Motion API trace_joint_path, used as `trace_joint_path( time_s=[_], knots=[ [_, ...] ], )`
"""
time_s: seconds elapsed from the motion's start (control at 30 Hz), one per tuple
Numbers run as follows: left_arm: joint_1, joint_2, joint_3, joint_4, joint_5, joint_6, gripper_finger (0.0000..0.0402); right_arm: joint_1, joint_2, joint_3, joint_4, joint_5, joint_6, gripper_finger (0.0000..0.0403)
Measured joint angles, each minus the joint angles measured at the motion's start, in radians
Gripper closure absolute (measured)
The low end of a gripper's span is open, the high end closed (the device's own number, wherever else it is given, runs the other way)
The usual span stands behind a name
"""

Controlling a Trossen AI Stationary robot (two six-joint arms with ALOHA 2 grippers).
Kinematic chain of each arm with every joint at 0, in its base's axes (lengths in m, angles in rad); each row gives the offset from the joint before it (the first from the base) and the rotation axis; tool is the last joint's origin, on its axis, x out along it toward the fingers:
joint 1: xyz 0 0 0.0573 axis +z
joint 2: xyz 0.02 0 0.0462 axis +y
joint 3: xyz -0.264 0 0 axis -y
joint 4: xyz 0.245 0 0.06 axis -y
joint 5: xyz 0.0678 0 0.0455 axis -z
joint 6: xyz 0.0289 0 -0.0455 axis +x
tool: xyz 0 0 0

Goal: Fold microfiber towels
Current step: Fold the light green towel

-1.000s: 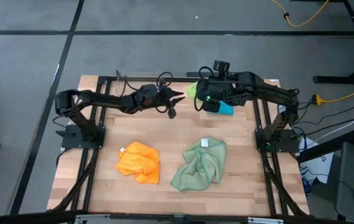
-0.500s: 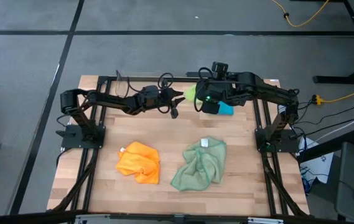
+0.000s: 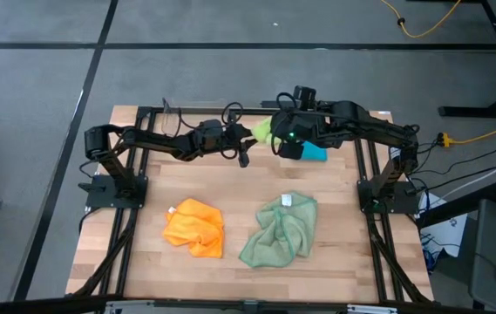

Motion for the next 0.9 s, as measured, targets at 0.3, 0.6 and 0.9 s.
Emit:
trace_joint_path(
  time_s=[0.3, 0.6, 0.9],
  knots=[
    [0.0, 0.0, 0.0, 0.0, -0.005, 0.0, 0.0317, 0.04, 0.0, 0.0, 0.043, 0.0, -0.024, 0.0398],
    [-0.001, 0.0, 0.0, -0.021, -0.028, 0.007, 0.0361, 0.043, 0.0, 0.0, 0.037, 0.0, 0.03, 0.0397],
    [-0.004, -0.001, 0.0, -0.072, -0.189, 0.056, 0.0401, 0.041, 0.0, -0.001, -0.087, -0.147, 0.273, 0.0367]
  ],
)
